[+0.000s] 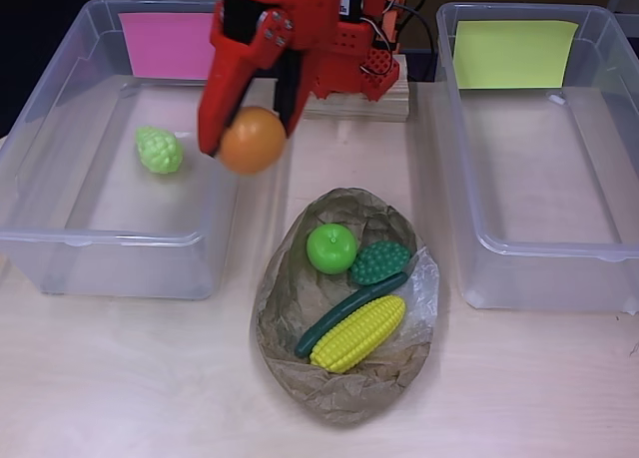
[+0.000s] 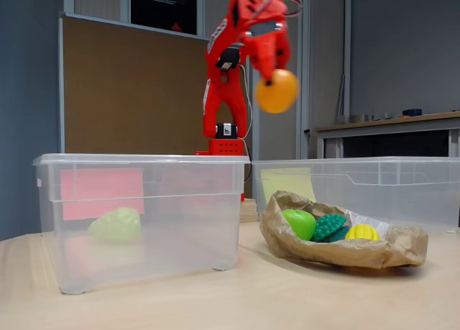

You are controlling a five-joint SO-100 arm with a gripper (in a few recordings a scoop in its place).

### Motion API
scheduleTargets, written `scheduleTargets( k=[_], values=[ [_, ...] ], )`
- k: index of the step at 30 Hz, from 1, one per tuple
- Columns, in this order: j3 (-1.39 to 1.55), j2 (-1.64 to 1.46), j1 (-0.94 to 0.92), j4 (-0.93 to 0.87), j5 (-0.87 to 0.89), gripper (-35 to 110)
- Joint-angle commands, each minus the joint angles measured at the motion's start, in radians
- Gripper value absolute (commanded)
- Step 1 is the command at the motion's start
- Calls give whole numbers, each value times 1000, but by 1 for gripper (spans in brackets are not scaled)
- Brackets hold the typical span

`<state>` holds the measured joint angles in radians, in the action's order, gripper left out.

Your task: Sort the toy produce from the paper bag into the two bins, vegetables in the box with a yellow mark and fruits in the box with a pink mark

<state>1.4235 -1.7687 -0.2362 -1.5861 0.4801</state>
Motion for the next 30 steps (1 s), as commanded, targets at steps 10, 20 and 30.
scheduleTargets(
  k=[10,20,30],
  values=[
    [449,-207,-704,-69,-120,27],
    [488,-78,-933,-71,-229,28],
    [523,37,-957,23,-310,44]
  ],
)
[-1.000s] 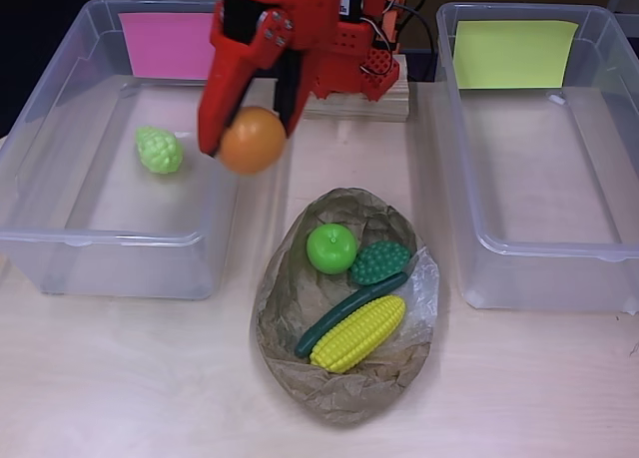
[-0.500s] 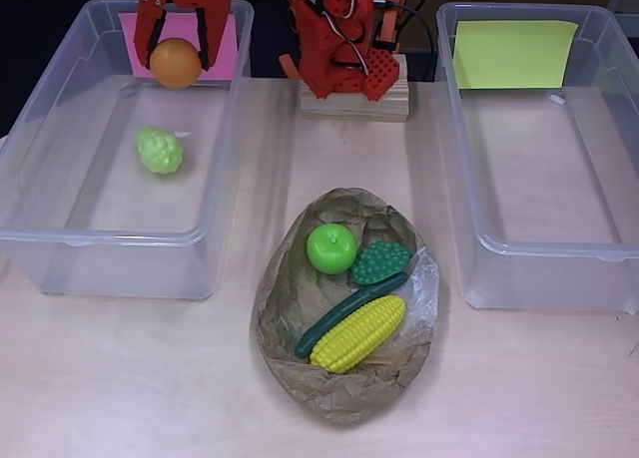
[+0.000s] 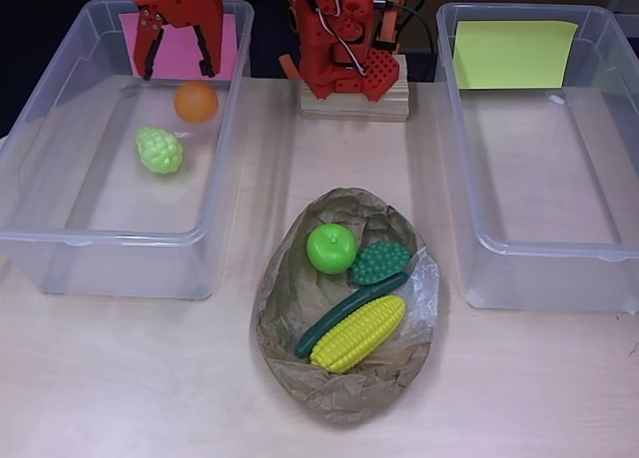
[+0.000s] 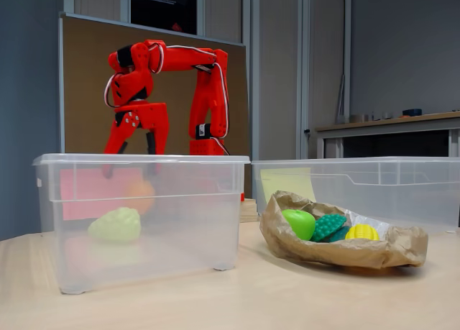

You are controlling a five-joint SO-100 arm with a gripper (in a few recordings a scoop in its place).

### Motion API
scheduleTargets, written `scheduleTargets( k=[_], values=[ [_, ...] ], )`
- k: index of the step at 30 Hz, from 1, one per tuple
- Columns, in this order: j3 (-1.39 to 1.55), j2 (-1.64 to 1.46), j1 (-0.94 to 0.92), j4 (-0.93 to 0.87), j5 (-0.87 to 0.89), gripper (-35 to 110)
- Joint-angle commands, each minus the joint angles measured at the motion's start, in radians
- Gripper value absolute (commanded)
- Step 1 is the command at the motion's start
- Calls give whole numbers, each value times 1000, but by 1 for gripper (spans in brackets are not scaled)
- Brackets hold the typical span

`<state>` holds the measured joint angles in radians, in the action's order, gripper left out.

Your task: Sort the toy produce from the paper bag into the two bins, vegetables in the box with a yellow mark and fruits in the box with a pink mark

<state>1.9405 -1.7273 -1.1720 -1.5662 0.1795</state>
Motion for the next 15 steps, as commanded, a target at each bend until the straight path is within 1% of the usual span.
scheduleTargets(
  k=[1,5,9,12,15],
  values=[
    [6,-6,-21,3,-11,44],
    [-2,-69,0,5,-12,42],
    [-69,-215,98,8,-41,41],
    [-184,-305,253,-2,-57,43],
    [-316,-328,469,-29,-63,47]
  ],
)
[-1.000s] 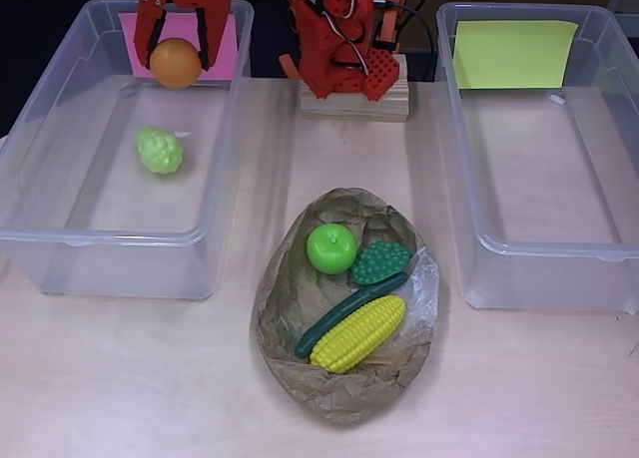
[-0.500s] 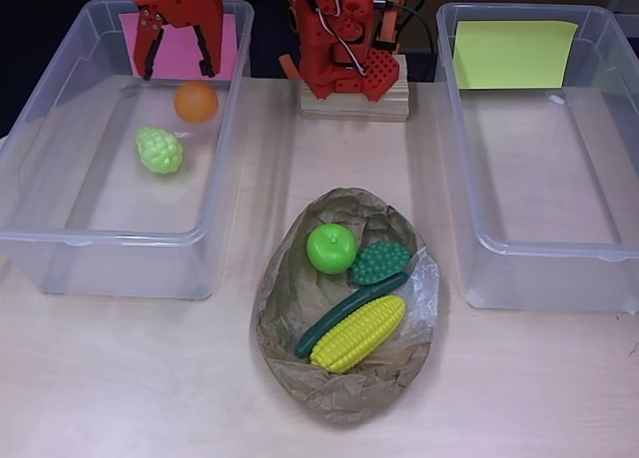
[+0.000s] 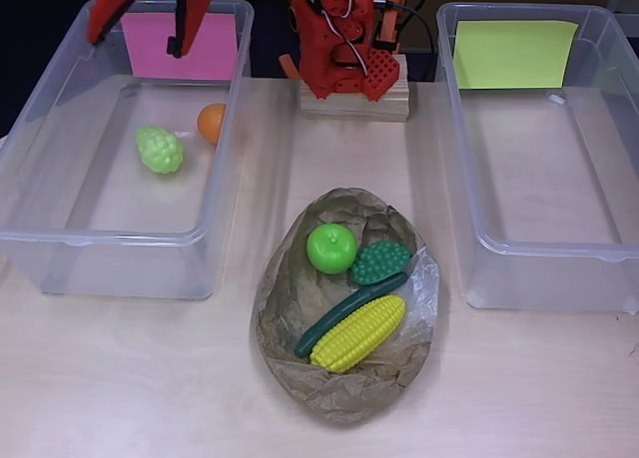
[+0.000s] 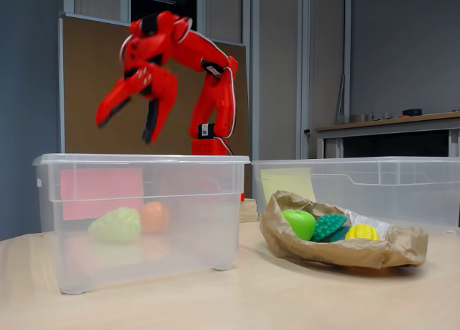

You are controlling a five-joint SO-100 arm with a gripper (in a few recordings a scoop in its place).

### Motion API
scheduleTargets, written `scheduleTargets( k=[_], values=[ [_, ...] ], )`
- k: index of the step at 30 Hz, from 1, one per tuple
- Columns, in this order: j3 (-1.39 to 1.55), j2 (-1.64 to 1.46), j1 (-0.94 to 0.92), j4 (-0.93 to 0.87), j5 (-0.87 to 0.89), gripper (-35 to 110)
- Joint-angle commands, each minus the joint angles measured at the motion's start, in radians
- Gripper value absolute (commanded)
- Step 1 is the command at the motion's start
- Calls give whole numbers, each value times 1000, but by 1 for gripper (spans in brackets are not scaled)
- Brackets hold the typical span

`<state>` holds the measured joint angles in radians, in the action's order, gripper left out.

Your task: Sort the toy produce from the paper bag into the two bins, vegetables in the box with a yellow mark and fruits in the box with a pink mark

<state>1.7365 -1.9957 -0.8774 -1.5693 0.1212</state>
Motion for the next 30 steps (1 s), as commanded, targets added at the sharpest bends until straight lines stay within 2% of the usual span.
scheduleTargets(
  k=[1,5,10,16,22,30],
  values=[
    [-140,-51,244,-32,0,47],
    [-133,5,503,-25,75,48],
    [-64,133,775,40,275,47],
    [-103,341,1005,67,508,48],
    [-67,468,1103,153,693,49],
    [91,575,1086,385,690,48]
  ],
)
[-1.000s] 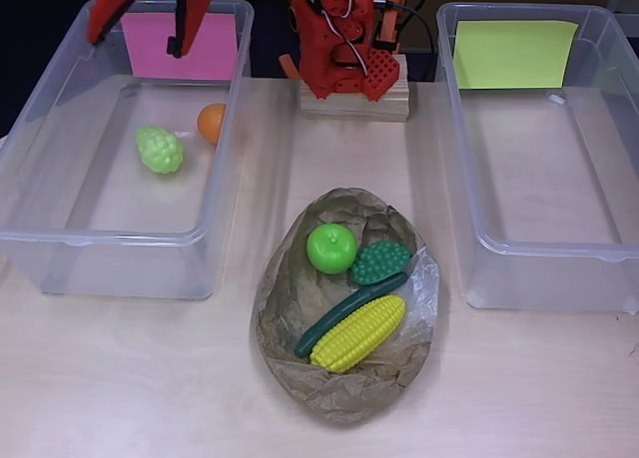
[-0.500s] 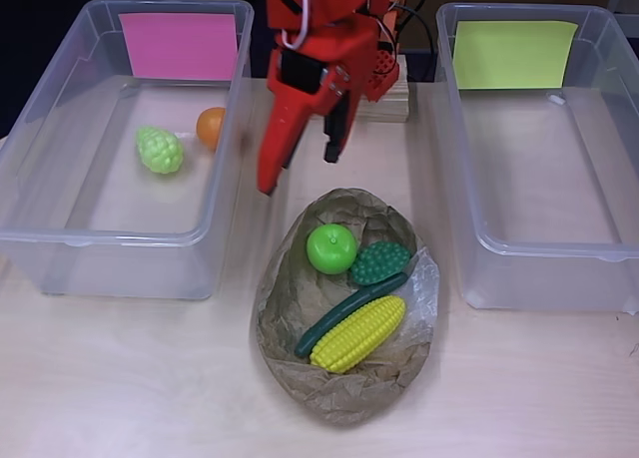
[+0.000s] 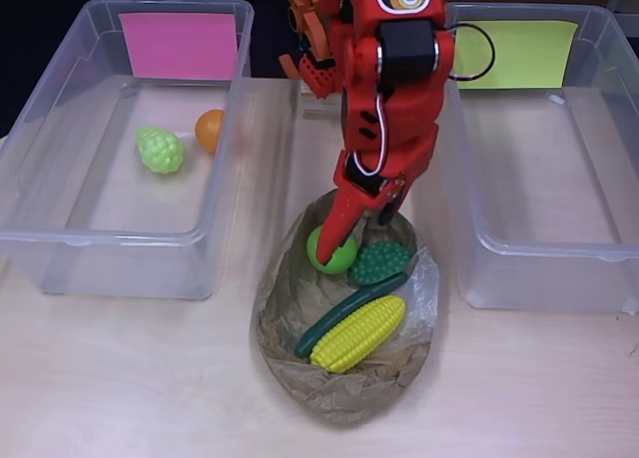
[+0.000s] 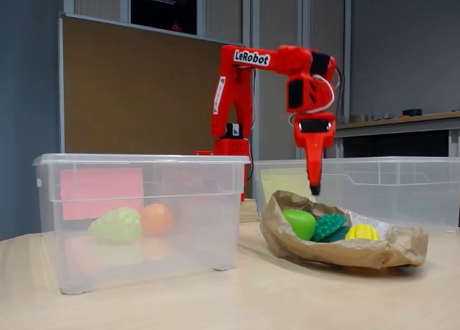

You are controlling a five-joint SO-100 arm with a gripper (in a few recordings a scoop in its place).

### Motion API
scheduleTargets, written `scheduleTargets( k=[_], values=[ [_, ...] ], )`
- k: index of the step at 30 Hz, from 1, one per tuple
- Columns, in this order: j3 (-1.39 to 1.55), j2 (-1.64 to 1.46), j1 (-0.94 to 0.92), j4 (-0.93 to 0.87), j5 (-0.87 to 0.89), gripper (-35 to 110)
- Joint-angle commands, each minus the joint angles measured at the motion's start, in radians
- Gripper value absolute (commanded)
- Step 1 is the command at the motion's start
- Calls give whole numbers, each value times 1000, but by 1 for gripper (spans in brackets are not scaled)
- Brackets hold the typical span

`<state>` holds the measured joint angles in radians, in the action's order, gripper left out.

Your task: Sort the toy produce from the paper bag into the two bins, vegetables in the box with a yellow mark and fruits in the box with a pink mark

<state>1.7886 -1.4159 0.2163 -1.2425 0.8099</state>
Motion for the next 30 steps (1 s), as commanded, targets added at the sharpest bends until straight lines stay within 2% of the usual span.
scheduleTargets(
  k=[1,8,18,30],
  values=[
    [52,3,-12,77,-5,47],
    [129,37,-66,152,-49,45],
    [127,72,-135,156,-127,41],
    [-132,106,-91,41,-253,36]
  ],
)
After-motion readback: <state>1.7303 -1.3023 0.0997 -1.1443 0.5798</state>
